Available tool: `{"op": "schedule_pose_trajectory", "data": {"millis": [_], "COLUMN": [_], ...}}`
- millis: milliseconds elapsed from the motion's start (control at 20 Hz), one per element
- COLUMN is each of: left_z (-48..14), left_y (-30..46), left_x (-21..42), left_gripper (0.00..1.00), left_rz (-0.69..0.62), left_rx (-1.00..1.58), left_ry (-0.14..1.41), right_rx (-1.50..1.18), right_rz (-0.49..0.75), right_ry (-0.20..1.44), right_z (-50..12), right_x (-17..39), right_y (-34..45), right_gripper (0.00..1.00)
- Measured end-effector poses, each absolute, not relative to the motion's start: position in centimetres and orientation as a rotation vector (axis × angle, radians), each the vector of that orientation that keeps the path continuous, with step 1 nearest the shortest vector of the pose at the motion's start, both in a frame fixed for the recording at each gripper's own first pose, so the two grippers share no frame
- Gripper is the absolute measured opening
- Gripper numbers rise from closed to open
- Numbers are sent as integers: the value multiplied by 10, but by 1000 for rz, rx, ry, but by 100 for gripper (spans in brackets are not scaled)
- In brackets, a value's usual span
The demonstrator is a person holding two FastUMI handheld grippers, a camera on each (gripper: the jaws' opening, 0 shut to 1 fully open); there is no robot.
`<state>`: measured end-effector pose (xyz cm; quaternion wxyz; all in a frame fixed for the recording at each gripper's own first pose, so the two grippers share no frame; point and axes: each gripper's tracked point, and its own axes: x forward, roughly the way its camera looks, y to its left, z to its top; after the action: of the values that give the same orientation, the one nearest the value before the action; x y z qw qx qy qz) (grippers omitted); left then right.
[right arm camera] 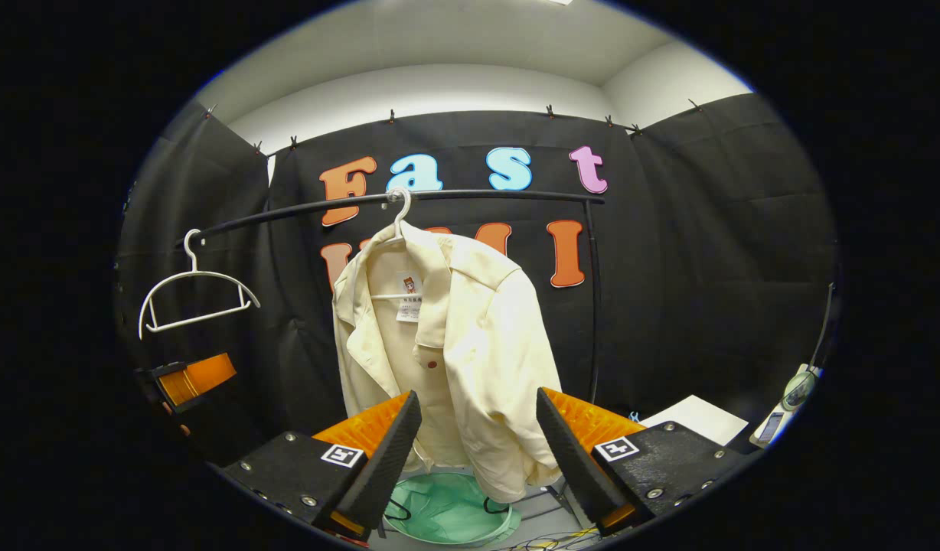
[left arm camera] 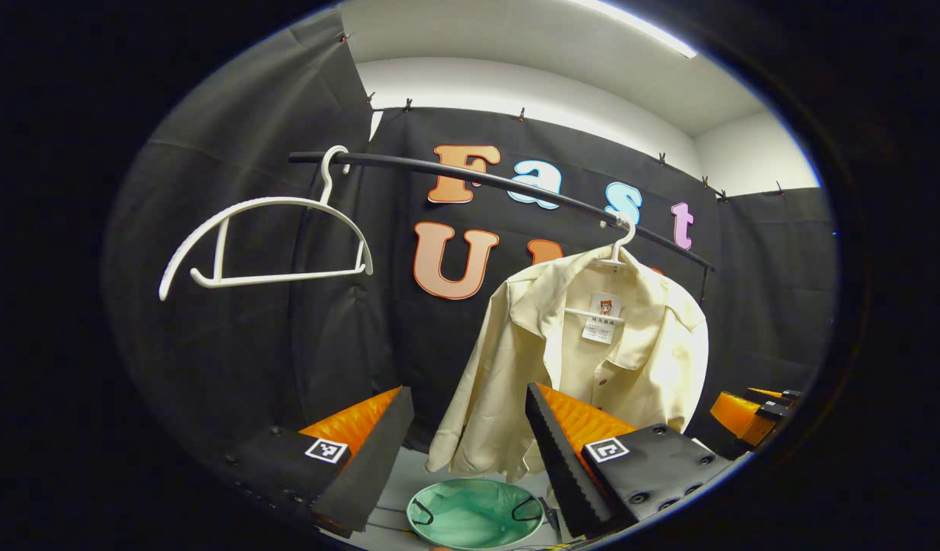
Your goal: Grasp the clothes on the hanger with both hands and then place them into the laundry hamper below.
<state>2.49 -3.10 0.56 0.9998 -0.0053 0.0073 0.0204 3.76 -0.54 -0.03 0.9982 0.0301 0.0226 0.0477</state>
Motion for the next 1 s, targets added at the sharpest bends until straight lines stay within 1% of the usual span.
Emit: {"op": "schedule_pose_trajectory", "data": {"millis": [50,150,200,250,300,450,500,550,750,800,1000], "left_z": [5,6,6,8,12,16,16,17,9,7,8], "left_y": [-33,-36,-36,-35,-34,-34,-31,-28,-23,-22,-17], "left_x": [25,28,30,32,32,39,43,47,70,76,91], "left_gripper": [100,94,93,93,97,97,100,97,97,100,100], "left_rz": [41,37,36,33,30,4,-10,-27,-136,-160,-252], "left_rx": [-11,-7,-3,0,-2,-3,4,11,18,20,23], "left_ry": [19,15,20,22,16,2,4,7,36,41,50], "right_rx": [70,89,91,90,88,84,82,79,67,78,100], "right_rz": [109,122,119,115,109,77,63,47,-36,-55,-117], "right_ry": [53,58,64,66,65,46,35,25,34,35,36], "right_z": [-3,-3,-3,-1,1,12,15,16,5,3,-4], "right_x": [39,46,49,53,56,67,71,76,110,119,155], "right_y": [0,9,13,18,23,38,44,51,76,81,97], "right_gripper": [94,93,93,93,92,89,89,89,89,89,89]}}
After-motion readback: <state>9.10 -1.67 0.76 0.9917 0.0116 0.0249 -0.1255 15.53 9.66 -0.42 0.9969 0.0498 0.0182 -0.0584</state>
